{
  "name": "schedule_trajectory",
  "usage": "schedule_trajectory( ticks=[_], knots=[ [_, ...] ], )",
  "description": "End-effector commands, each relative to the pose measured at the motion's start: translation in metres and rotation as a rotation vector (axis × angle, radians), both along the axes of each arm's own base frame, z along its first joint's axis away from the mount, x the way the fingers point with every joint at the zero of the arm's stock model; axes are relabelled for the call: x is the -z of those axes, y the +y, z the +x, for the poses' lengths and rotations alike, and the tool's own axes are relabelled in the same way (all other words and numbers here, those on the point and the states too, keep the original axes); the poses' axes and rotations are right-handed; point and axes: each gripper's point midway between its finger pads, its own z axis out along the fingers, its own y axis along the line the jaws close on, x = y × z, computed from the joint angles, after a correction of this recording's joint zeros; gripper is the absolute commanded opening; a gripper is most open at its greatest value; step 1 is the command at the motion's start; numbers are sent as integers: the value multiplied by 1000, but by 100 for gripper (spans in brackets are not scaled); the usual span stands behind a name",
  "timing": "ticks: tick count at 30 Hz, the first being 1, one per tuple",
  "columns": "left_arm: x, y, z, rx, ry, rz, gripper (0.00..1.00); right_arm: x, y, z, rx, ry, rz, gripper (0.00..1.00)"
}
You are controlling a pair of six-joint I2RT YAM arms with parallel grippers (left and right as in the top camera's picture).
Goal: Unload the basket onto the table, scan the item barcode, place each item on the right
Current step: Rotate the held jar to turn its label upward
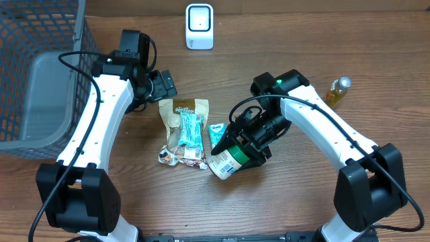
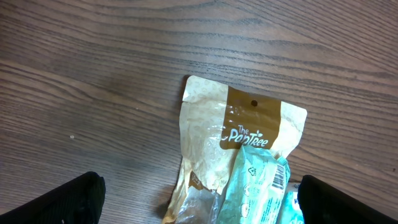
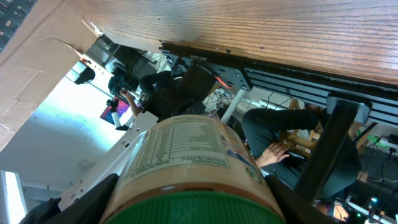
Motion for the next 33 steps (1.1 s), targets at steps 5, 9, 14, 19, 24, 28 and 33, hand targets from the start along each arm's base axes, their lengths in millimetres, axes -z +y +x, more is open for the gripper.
schedule_trajectory(
  ticks=[5, 9, 14, 19, 24, 28, 33],
  knots=[
    [-4, -1, 4, 11, -15, 2, 100, -14, 4, 4, 17, -11, 48, 36],
    [-4, -1, 4, 11, -15, 2, 100, -14, 3, 3, 17, -6, 46, 36],
    [-4, -1, 4, 11, -15, 2, 100, -14, 3, 3, 17, -2, 44, 36],
    [-4, -1, 4, 11, -15, 2, 100, -14, 3, 3, 17, -2, 44, 36],
    [-4, -1, 4, 11, -15, 2, 100, -14, 3, 2, 17, 1, 43, 36],
    [-4, -1, 4, 11, -15, 2, 100, -15, 3, 1, 18, 12, 40, 36],
    [-4, -1, 4, 11, -15, 2, 100, -15, 2, 1, 18, 11, 39, 36]
  ],
)
